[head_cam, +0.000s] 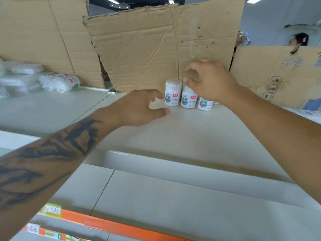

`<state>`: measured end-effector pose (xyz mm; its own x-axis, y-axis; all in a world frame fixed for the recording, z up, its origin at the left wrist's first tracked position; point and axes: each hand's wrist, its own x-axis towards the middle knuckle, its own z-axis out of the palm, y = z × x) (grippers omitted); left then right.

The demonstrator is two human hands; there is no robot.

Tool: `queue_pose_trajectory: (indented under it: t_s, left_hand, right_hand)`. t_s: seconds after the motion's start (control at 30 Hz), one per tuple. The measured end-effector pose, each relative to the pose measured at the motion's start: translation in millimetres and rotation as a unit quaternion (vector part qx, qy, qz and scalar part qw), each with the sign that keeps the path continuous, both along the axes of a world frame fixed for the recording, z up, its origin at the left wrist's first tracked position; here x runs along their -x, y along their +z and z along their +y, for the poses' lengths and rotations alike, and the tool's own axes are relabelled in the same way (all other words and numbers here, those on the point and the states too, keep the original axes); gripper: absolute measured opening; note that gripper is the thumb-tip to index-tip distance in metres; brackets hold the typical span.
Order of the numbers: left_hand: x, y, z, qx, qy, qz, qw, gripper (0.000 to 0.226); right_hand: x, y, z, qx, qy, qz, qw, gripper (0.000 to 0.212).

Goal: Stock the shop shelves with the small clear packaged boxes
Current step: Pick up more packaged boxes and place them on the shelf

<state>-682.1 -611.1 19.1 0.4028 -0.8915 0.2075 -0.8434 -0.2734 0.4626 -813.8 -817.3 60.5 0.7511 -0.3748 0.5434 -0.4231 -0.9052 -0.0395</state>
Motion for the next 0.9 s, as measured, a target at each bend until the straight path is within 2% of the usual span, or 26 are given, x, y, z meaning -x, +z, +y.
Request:
queue_pose_trajectory:
  t_s: [0.1, 0.27, 0.33, 0.53, 0.73, 0.9]
  left_hand:
    - [-5, 18, -31, 0.053, 0.010, -0.034, 0.998, 0.055]
    - [-18, 19, -83, 0.039, -0.007, -0.104, 0.994, 0.065]
    - [-21, 14, -95, 0.036, -0.016, -0.104, 0.994, 0.058]
    - [-26, 6, -102, 0.103, -0.006, -0.081, 0.991, 0.044]
    - [-24, 6, -99, 0.117, -0.014, -0.073, 0.990, 0.042]
    - [-23, 2, -99, 0.125, -0.017, -0.074, 0.989, 0.044]
  right_hand:
    - [28, 6, -11, -0.031, -0.006, -0.029, 0.999, 0.030]
    - [50, -6, -29, -0.114, -0.031, -0.017, 0.993, 0.028]
    - [52, -14, -32, -0.133, -0.023, -0.003, 0.991, 0.031]
    - [51, -24, -36, -0.134, -0.008, -0.019, 0.991, 0.029]
    - [53, -21, -37, -0.171, -0.002, -0.023, 0.985, 0.027]
    - [52, -23, -33, -0.161, -0.010, -0.017, 0.987, 0.029]
